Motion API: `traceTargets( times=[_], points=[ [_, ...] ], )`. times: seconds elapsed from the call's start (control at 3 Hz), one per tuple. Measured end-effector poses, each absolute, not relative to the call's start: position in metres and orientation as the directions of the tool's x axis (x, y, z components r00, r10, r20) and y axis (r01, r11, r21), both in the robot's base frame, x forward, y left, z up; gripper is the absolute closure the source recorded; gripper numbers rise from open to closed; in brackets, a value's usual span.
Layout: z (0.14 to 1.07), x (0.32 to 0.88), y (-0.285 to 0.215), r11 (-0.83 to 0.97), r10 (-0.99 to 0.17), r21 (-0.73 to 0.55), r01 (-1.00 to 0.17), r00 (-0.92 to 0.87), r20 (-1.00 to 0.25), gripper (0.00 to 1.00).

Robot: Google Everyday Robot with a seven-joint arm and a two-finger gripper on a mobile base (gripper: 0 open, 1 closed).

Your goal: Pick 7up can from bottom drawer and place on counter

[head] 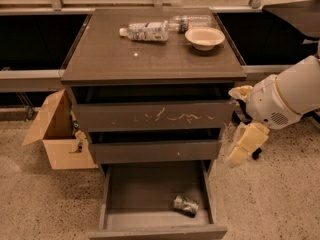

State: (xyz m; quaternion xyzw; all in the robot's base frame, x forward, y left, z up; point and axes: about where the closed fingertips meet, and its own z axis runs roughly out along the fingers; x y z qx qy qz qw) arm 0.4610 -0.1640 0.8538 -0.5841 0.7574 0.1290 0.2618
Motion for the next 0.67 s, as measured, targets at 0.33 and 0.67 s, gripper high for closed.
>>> traceTargets(
  times=[0.33,0.67],
  points=[
    [0.804,0.472,-0.139,0.192,-0.815,-0.088,-0.978,-0.109,-0.569,0.00],
    [0.764,0.480,-0.122,0.131,-0.803,-0.072,-0.989,-0.063,-0.592,0.00]
  ],
)
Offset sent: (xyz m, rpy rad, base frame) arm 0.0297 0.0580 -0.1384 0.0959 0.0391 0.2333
